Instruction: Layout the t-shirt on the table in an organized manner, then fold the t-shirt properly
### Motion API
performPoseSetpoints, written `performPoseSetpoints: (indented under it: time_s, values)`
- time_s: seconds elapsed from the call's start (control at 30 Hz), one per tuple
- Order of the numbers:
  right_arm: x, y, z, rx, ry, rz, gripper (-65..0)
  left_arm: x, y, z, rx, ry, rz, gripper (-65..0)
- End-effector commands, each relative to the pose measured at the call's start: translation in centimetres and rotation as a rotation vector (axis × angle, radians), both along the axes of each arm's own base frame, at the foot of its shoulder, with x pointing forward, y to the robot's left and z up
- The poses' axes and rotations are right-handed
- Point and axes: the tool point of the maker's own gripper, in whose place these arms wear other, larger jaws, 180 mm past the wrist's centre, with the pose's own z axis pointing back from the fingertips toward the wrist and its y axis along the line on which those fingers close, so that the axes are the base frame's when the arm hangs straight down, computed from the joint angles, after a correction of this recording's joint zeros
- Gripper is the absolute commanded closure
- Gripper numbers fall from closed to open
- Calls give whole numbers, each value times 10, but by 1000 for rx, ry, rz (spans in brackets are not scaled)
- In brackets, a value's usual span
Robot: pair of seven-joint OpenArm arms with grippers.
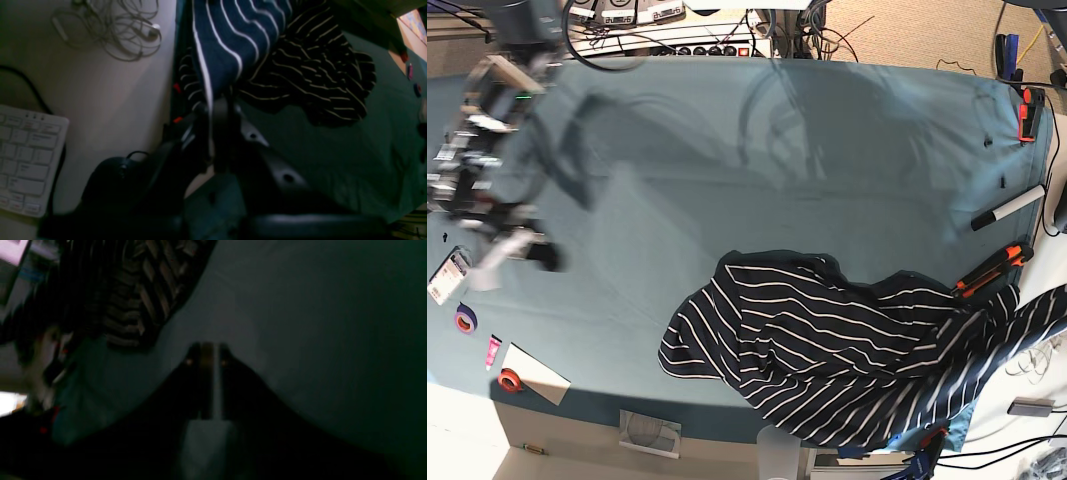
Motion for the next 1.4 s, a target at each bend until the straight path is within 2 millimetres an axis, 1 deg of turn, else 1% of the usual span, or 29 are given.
performPoseSetpoints:
  time_s: [0.0, 0.03, 0.07, 0.1, 0.17, 0.23, 0.3, 0.33, 0.43, 0.47, 0.53, 0.6, 0.73, 0.8, 0.9, 1.07, 1.2, 1.37]
  values:
    - [11, 3, 19, -1, -63, 15, -185, 4, 9, 27, 27, -66, 8, 0]
    - [12, 12, 16, 0, -58, 38, -239, 4, 9, 27, 26, -66, 8, 0]
    - [14, 21, 15, 0, -60, 59, -265, 4, 9, 27, 26, -67, 8, 0]
    - [17, 29, 16, 4, -74, 72, -266, 5, 9, 27, 26, -72, 10, 0]
    - [32, 39, 20, -13, -130, 58, -265, 5, 9, 28, 26, -73, 11, 0]
    - [49, 46, 14, -113, -167, 28, -264, 5, 9, 28, 26, -74, 11, 0]
    - [68, 57, 11, -153, -168, -37, -264, 5, 9, 28, 25, -74, 11, 0]
    - [76, 67, 12, -165, -176, -45, -264, 5, 9, 28, 26, -74, 11, 0]
    - [101, 102, 23, -173, -232, -44, -263, 5, 9, 28, 25, -75, 11, 0]
    - [109, 109, 25, -182, -236, -58, -263, 5, 9, 28, 25, -75, 11, 0]
    - [124, 112, 19, -208, -208, -141, -263, 5, 9, 28, 26, -75, 11, 0]
    - [133, 117, 8, -205, -166, -191, -263, 5, 9, 28, 26, -75, 12, 0]
    - [136, 152, -13, -141, -106, -121, -263, 7, 9, 31, 22, -90, 15, 0]
    - [138, 155, -17, -139, -108, -133, -263, 8, 7, 34, 4, -108, 8, 0]
    - [139, 146, -26, -187, -78, -180, -263, 8, 5, 36, -5, -118, 4, 0]
    - [140, 144, -26, -197, -78, -191, -263, 8, 4, 37, 13, -129, -16, 0]
    - [140, 130, -33, -251, -54, -248, -263, 8, 4, 36, 13, -129, -15, 0]
    - [140, 129, -32, -256, -55, -247, -263, 8, 4, 37, 13, -129, -16, 0]
